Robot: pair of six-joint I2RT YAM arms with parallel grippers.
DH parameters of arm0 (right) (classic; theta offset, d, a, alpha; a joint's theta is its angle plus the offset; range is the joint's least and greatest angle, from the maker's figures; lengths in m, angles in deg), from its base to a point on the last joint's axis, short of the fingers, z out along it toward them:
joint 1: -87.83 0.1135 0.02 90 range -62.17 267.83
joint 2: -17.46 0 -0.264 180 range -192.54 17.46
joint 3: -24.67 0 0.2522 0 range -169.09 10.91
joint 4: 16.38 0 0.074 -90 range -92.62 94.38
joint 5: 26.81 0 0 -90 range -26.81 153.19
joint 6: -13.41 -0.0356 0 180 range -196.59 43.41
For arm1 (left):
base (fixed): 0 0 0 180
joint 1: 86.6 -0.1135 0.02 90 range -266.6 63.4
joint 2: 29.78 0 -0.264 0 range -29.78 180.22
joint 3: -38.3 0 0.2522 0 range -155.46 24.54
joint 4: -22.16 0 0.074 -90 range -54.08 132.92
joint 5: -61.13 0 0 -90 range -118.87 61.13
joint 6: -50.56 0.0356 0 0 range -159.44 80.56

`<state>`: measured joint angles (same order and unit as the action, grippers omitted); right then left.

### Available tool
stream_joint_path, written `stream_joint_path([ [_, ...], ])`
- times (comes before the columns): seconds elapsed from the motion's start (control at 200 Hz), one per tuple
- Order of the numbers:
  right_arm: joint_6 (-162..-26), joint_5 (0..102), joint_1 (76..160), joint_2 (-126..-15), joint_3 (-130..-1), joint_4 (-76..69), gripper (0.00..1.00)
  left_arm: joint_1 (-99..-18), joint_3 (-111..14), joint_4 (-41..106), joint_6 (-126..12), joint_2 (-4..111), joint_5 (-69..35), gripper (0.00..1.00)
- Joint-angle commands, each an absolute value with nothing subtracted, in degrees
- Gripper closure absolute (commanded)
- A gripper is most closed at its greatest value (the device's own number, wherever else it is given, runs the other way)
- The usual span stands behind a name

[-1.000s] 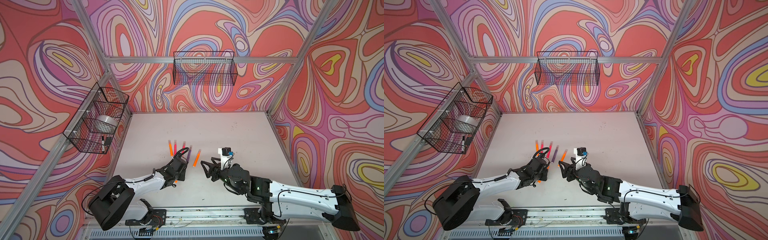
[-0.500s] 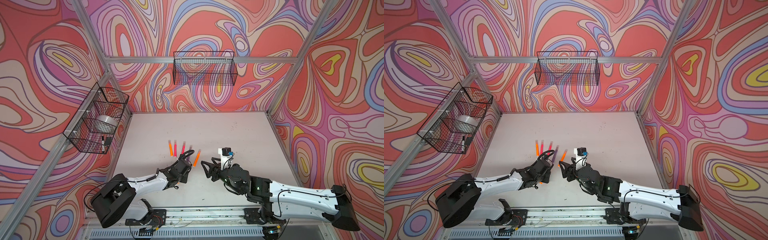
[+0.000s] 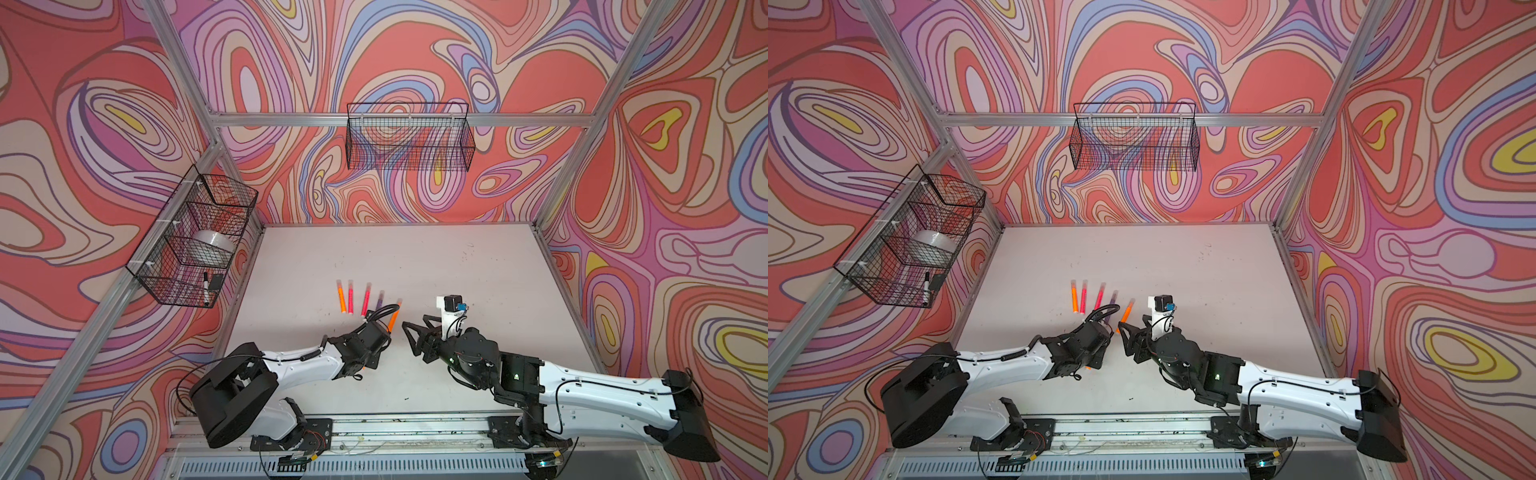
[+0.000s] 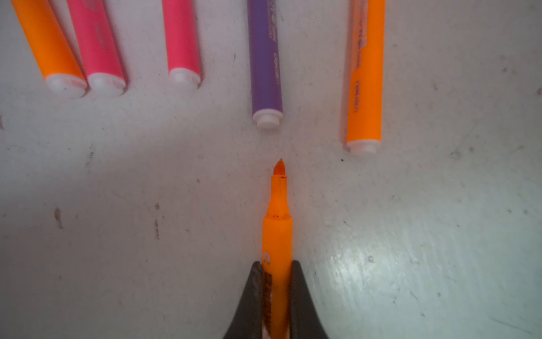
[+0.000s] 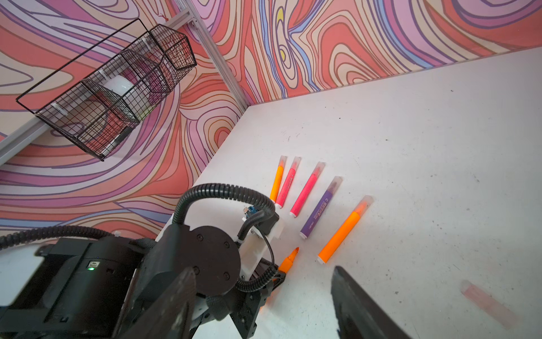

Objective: Insert pens into pen caps
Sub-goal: Pick up the pen from the bottom-center of the table.

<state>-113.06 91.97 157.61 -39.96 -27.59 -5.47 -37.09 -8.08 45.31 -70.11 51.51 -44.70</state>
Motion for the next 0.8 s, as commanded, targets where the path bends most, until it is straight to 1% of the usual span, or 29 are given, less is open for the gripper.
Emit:
stream_joint_path([
  [0.0, -113.36, 93.03, 157.31, -39.23, -27.59, -4.64, 0.25, -37.03, -8.52, 48.02, -70.89, 54.13, -44.52, 0.99],
  [0.145, -114.08, 93.67, 157.35, -39.01, -27.02, -4.97, 0.25, -37.03, -9.02, 45.83, -69.41, 51.01, -43.78, 1.00],
  [0.391, -115.31, 96.04, 157.29, -36.68, -25.05, -5.64, 0.25, -37.10, -11.05, 44.86, -65.79, 37.99, -43.86, 1.00],
  [0.501, -115.53, 96.92, 157.32, -35.98, -24.42, -5.44, 0.24, -37.04, -9.97, 41.37, -62.68, 31.73, -40.16, 1.00],
  [0.586, -115.74, 97.46, 157.35, -35.97, -24.17, -5.48, 0.24, -37.03, -8.72, 37.65, -59.87, 27.74, -35.26, 1.00],
  [0.796, -115.87, 98.27, 157.27, -38.08, -24.33, -6.45, 0.24, -37.04, -8.14, 31.63, -56.79, 24.65, -30.18, 1.00],
])
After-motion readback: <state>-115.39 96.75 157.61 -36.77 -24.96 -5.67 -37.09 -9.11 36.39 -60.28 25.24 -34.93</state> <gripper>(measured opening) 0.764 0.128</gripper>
